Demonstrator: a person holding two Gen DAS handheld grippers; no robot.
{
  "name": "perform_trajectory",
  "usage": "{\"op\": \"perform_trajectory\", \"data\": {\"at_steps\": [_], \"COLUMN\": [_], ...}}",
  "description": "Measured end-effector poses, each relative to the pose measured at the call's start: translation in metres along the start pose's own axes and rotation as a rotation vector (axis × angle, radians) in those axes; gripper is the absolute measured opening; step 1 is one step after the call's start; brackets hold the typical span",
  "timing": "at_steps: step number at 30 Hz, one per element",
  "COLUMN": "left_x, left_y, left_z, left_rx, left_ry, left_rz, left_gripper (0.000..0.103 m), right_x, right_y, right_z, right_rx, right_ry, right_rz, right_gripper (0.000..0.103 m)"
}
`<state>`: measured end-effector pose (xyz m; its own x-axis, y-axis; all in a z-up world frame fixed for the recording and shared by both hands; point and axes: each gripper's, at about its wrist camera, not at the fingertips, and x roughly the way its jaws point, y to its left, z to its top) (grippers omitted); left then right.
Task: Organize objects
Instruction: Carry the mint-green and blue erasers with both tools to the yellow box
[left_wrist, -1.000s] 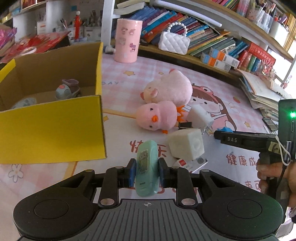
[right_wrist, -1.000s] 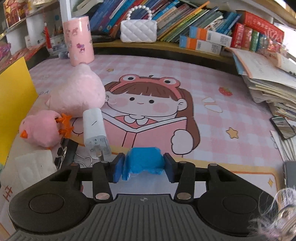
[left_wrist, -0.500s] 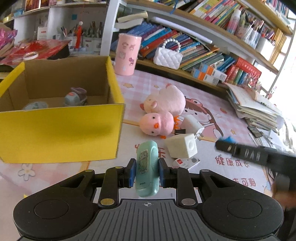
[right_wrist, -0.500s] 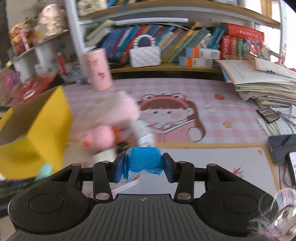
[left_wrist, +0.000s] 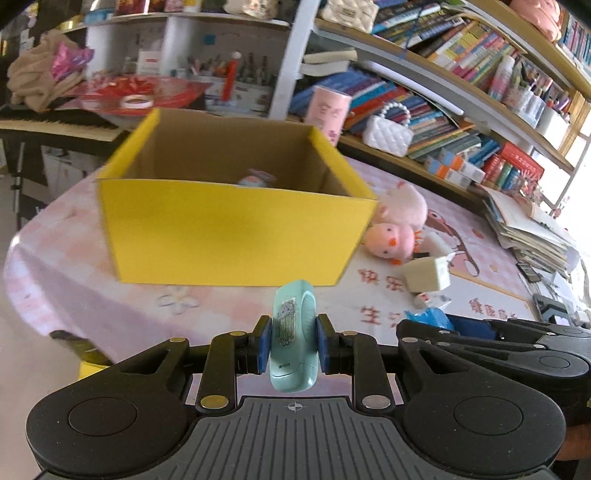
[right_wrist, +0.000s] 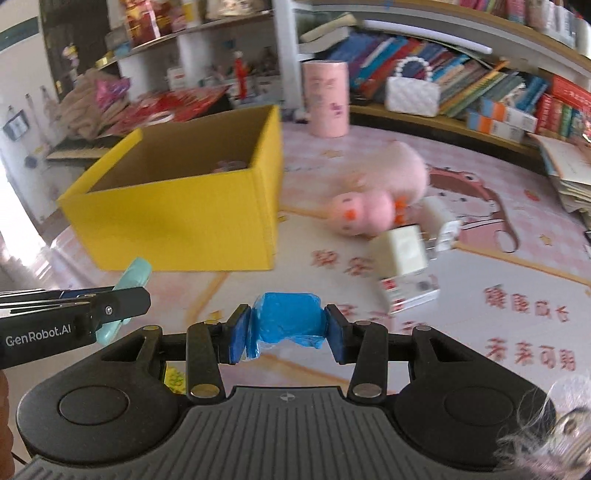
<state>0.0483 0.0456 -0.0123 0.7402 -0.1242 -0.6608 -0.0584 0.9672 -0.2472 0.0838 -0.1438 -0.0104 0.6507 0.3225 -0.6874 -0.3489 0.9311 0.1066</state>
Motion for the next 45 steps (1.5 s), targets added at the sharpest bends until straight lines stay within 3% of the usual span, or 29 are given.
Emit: {"op": "perform_trajectory", "data": {"at_steps": [15,36,45], "left_x": [-0.048,-0.076,-0.078], "left_y": [0.057,0.079,0.083], "left_z": [-0.015,-0.016,0.015], "left_rx": [-0.022,0.028,0.002], "left_ry": [-0.039,-0.104,-0.167], "left_rz": [0.034,0.026,-0.028], "left_gripper": [0.023,0.023,0.023], "right_x": [-0.008,-0.018,-0.026], "right_y": [0.078,0.117,0.118], "right_z": [-0.018,-0.025,0.008], "right_rx": [-0.042,-0.046,-0.076], "right_ry": [0.012,-0.027,-0.13], "right_rz": [0.064,0.064,0.018], "right_gripper": [0.041,0.041,0.04]}}
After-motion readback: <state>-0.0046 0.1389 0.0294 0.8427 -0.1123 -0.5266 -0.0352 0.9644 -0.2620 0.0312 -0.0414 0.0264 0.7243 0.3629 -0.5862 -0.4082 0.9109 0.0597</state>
